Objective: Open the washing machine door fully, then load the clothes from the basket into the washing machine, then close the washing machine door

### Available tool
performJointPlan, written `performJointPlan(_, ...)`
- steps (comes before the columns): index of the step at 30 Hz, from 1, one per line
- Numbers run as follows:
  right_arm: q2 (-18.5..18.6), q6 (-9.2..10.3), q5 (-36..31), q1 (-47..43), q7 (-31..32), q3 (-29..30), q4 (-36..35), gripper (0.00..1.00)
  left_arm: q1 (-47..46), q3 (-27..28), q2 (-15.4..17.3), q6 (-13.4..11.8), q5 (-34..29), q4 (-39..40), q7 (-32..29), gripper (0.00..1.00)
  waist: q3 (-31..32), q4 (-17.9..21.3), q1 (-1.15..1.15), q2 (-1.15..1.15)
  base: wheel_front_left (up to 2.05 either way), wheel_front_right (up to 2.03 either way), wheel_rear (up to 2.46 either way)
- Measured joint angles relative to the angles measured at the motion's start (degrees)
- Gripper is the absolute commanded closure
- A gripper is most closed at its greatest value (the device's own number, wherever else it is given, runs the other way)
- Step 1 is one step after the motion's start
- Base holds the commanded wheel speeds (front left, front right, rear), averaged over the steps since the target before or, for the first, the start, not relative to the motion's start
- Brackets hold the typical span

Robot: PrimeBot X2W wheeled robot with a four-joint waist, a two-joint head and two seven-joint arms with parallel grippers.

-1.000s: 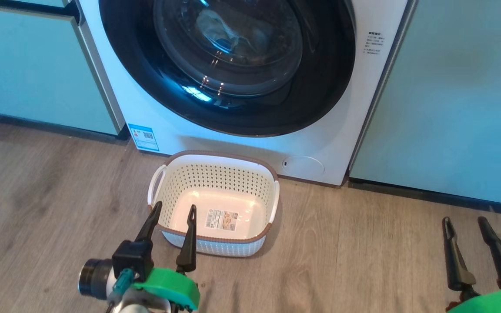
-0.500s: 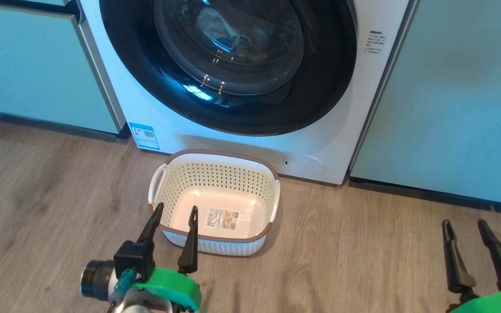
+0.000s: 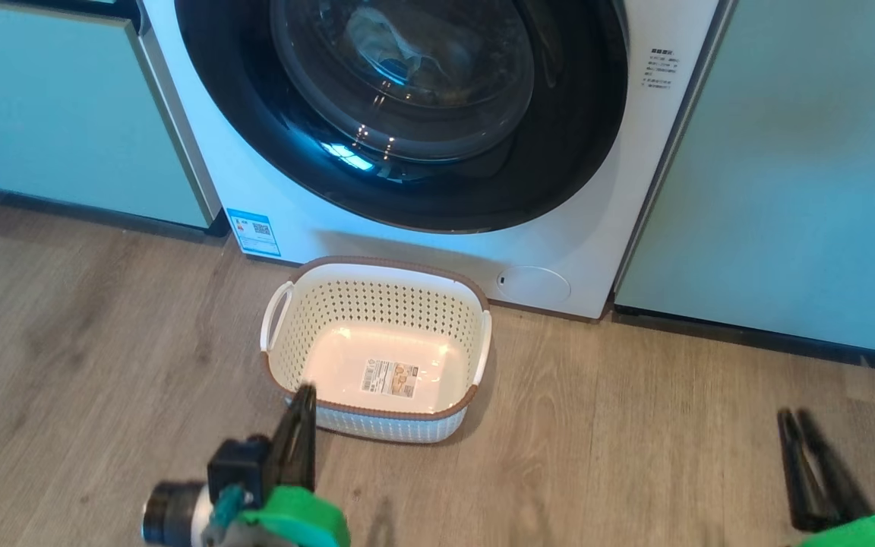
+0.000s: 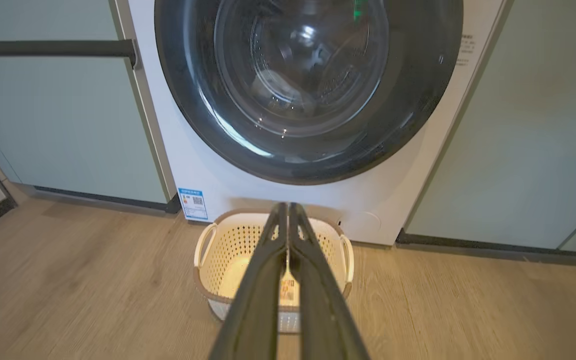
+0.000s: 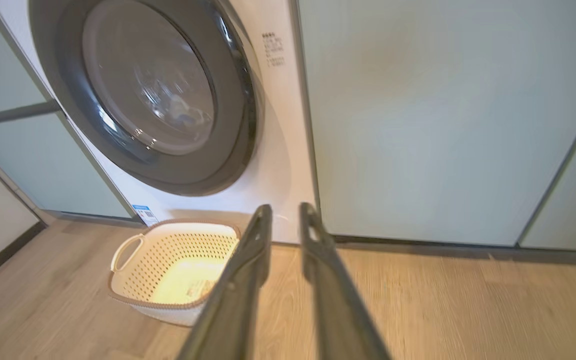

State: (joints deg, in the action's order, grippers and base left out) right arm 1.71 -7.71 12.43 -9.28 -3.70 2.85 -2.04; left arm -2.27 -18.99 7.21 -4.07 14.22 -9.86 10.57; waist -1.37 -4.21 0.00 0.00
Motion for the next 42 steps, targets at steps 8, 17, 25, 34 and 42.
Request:
performJointPlan(8, -0.2, 0.00, 3.8, -1.0, 0.0, -0.4, 3.1, 1.00, 2.6, 0.3, -0.4, 0.5, 3.7, -2.4, -0.6, 1.00, 0.0, 0.2, 0.00, 0.00, 0.00, 0.00, 0.00)
performJointPlan(17, -0.2, 0.00, 9.8, -0.8, 0.6, -0.4, 4.2, 1.00, 2.5, 1.7, -0.5, 1.1, 9.5, -2.7, -1.6, 1.00, 0.1, 0.5, 0.00, 0.00, 0.00, 0.00, 0.00)
performJointPlan(25, -0.1, 0.00, 14.5, -0.6, 0.7, -0.5, 5.0, 1.00, 2.5, 2.5, -0.6, 1.8, 14.0, -3.0, -2.5, 1.00, 0.2, 0.8, 0.00, 0.00, 0.00, 0.00, 0.00)
performJointPlan(34, 0.0, 0.00, 20.5, 0.8, 1.2, -0.5, 6.1, 1.00, 2.3, 4.2, -0.8, 2.6, 19.8, -3.1, -3.6, 1.00, 0.3, 1.1, 0.00, 0.00, 0.00, 0.00, 0.00)
performJointPlan(42, 0.1, 0.00, 25.7, 1.8, 1.8, -0.5, 7.0, 1.00, 1.7, 5.8, -1.0, 3.1, 24.8, -3.2, -4.6, 1.00, 0.4, 1.3, 0.00, 0.00, 0.00, 0.00, 0.00)
